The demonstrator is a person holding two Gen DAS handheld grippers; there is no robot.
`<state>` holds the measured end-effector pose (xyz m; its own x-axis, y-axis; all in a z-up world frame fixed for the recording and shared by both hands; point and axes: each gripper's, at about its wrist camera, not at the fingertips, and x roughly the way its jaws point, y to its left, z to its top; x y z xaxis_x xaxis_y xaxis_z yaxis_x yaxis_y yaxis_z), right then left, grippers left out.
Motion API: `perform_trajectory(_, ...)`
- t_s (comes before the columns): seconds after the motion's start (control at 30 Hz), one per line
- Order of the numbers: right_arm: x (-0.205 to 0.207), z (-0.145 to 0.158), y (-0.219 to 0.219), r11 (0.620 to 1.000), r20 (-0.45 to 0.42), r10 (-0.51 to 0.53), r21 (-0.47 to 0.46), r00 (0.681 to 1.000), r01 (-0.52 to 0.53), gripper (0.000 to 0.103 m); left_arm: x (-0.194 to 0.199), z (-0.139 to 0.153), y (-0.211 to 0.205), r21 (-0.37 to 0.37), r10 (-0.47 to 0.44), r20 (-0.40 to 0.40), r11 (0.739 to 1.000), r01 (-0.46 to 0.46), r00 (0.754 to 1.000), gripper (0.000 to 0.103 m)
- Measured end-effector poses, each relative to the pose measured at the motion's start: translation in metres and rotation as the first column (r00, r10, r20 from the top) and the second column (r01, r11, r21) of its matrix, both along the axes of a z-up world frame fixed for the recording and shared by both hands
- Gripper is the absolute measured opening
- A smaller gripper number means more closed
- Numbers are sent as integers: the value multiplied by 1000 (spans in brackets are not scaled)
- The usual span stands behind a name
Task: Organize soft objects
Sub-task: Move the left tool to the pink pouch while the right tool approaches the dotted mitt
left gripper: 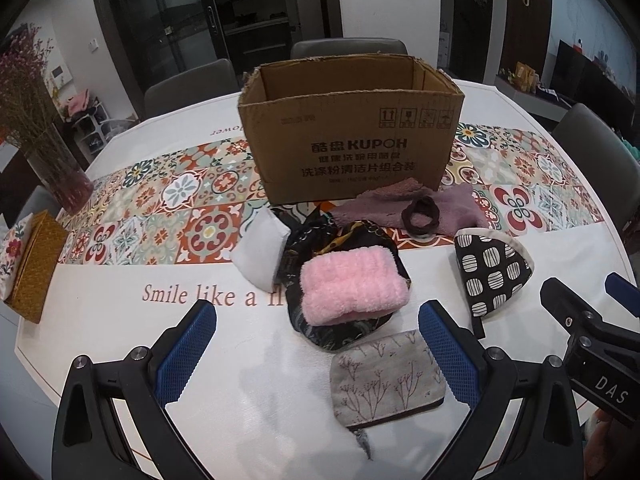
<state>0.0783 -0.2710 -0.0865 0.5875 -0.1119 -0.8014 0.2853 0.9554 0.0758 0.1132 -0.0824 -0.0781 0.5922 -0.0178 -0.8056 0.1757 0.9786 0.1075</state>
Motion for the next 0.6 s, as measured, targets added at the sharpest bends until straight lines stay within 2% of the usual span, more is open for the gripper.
perform_trajectory(0.23, 10, -14, -16, 1000, -29, -26, 16, 999, 27, 103, 16, -14, -18, 6, -21, -31, 1000, 21, 999, 103)
perform_trajectory(0.6, 37, -39, -24, 999, -82, -14, 37, 997, 17, 103, 46, -45, -31, 8, -13, -103, 1000, 14, 995, 103)
